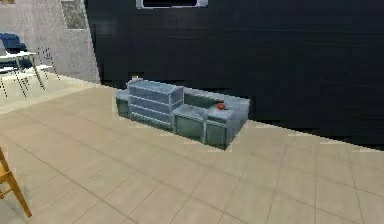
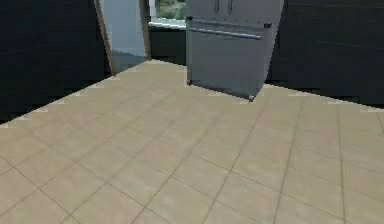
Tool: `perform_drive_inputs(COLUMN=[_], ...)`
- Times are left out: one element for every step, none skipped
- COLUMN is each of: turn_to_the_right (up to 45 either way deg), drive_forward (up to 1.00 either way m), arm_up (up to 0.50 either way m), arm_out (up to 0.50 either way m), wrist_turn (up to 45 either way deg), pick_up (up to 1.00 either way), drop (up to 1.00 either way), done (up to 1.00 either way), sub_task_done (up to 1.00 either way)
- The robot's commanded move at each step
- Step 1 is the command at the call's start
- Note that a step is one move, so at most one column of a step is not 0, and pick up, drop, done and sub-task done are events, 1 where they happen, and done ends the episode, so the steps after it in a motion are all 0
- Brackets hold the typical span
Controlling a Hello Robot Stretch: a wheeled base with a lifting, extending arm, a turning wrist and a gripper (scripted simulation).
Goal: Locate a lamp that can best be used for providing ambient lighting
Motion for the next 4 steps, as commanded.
perform_drive_inputs(turn_to_the_right=[-21.0,0.0,-6.0,0.0], drive_forward=[0.0,1.0,0.0,0.7], arm_up=[0.0,0.0,0.0,0.0], arm_out=[0.0,0.0,0.0,0.0], wrist_turn=[0.0,0.0,0.0,0.0], pick_up=[0.0,0.0,0.0,0.0], drop=[0.0,0.0,0.0,0.0], done=[0.0,0.0,0.0,0.0], sub_task_done=[0.0,0.0,0.0,0.0])
